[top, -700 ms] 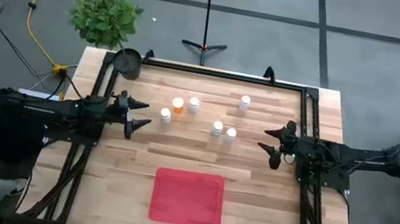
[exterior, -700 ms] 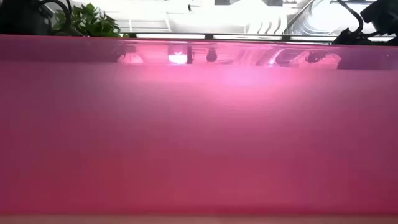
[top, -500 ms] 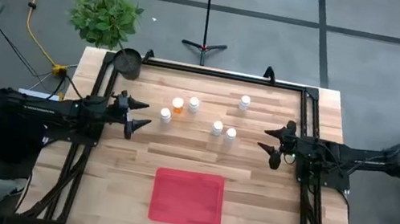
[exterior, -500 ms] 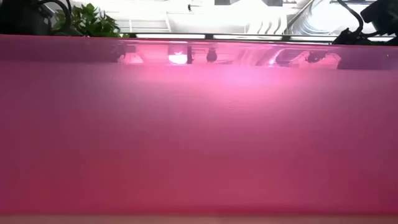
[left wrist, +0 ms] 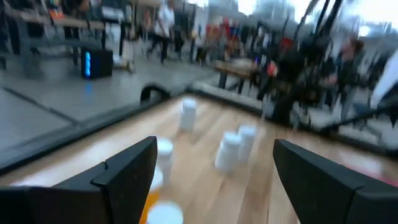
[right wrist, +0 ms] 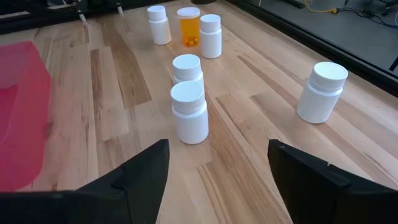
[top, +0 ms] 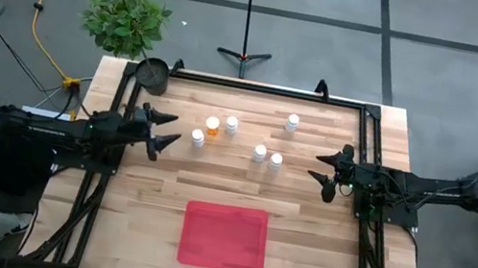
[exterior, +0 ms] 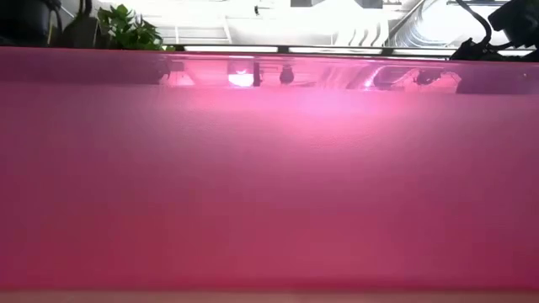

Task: Pick and place pill bottles into a basket
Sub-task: Put the white pill bottle into the pink bin

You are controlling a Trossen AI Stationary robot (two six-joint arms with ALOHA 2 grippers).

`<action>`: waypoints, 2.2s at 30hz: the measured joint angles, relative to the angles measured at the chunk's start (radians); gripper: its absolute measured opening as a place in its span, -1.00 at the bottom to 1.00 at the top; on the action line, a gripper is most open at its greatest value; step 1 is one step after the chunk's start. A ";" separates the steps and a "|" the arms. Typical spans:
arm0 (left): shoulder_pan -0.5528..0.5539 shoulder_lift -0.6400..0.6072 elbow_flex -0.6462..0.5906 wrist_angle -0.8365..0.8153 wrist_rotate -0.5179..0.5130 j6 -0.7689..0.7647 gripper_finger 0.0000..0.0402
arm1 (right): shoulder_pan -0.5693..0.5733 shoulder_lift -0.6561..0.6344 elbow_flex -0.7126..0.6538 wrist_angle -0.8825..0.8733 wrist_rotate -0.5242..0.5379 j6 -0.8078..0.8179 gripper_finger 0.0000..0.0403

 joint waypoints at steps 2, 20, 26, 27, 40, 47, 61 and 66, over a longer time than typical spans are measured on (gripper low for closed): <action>0.000 0.000 0.025 0.017 -0.006 0.037 0.76 | 0.000 0.000 0.000 0.000 0.000 0.000 0.31; 0.000 0.001 0.472 -0.113 -0.228 0.249 0.76 | 0.000 0.000 0.000 0.000 0.023 0.015 0.31; 0.000 0.045 0.671 -0.221 -0.240 0.352 0.76 | 0.000 0.000 0.000 -0.001 0.026 0.015 0.31; 0.000 0.056 0.706 -0.245 -0.252 0.367 0.76 | 0.000 0.000 0.000 -0.001 0.027 0.015 0.31; 0.000 0.310 1.182 -0.472 -0.264 0.636 0.76 | 0.000 0.000 0.000 -0.005 0.027 0.016 0.31; 0.000 0.505 1.516 -0.642 -0.265 0.752 0.76 | 0.000 0.000 0.000 -0.005 0.026 0.042 0.31; 0.000 0.838 2.269 -1.141 -0.314 0.787 0.76 | 0.000 0.000 0.000 -0.015 -0.030 0.087 0.31; 0.000 0.863 2.284 -1.159 -0.339 0.803 0.76 | 0.000 0.000 0.000 -0.015 -0.027 0.087 0.31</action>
